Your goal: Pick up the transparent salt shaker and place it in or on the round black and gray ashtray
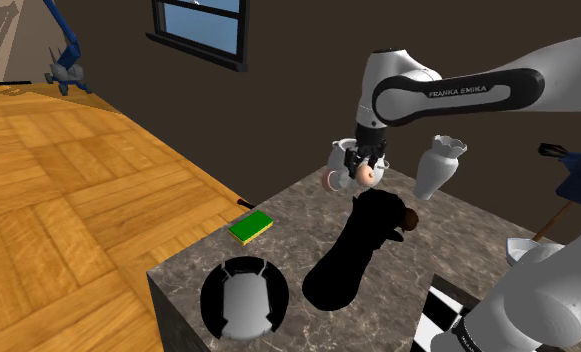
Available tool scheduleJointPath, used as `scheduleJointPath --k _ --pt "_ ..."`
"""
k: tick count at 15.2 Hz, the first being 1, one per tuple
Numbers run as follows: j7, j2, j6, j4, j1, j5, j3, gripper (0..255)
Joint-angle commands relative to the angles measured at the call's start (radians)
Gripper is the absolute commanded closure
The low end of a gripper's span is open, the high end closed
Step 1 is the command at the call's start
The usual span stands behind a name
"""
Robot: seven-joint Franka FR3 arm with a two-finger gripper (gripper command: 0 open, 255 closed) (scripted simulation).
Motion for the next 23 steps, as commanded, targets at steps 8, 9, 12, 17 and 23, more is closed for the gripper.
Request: scheduleJointPath --k 8,9,12,17,23 --pt "0.031 -0.013 -0.112 0.093 0.021 0.017 0.031 255" --pt "0.053 -0.010 -0.122 0.103 0.031 0.023 0.046 255" --pt "0.121 0.003 -0.153 0.137 0.061 0.039 0.093 255" --pt "0.237 0.046 -0.204 0.217 0.110 0.060 0.169 255" --pt "0.382 0.135 -0.269 0.352 0.168 0.065 0.258 255"
